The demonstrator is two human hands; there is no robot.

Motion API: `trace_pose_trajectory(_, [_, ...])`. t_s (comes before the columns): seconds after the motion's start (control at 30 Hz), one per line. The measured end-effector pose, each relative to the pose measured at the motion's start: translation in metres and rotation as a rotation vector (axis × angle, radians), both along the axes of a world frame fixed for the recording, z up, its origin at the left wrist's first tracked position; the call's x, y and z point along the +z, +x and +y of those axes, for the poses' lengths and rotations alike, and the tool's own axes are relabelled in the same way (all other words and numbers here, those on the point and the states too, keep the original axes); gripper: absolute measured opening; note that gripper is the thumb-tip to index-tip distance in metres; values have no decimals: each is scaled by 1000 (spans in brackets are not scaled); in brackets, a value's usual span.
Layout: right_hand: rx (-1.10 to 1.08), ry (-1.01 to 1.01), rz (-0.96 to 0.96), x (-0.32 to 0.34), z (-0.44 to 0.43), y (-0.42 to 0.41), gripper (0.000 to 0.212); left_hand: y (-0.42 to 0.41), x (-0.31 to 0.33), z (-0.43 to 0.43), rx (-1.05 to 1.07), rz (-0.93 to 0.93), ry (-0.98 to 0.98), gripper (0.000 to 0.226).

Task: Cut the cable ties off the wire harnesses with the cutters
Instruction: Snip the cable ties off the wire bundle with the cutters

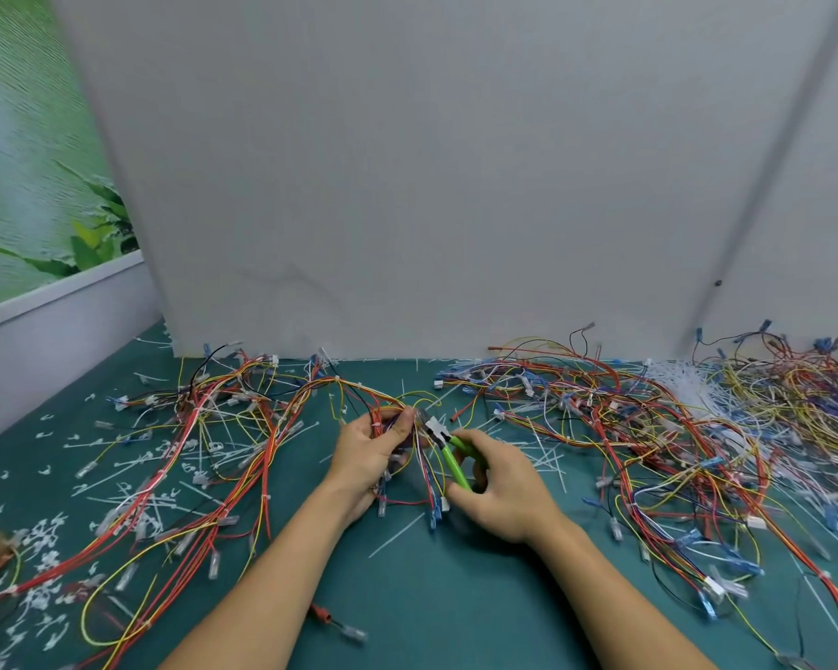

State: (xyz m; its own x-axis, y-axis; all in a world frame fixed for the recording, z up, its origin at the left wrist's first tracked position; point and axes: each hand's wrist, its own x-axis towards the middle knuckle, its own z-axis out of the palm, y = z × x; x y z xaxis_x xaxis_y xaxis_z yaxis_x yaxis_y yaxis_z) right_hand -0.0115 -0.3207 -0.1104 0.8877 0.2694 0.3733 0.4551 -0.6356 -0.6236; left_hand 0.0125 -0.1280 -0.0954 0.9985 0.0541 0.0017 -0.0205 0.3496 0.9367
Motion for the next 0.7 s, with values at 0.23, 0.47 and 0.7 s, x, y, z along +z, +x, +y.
trace_pose_trajectory(0.23, [10,48,7,1,0,-1,43,-2,2,-2,26,-16,-54,18])
trace_pose_trajectory(0.47, [-9,81,52,2,-1,-2,41,-2,0,-3,54,-49,-88,20])
trace_pose_trajectory(0.7, [55,162,164,4,-4,0,35,1,-3,0,54,-57,-93,21])
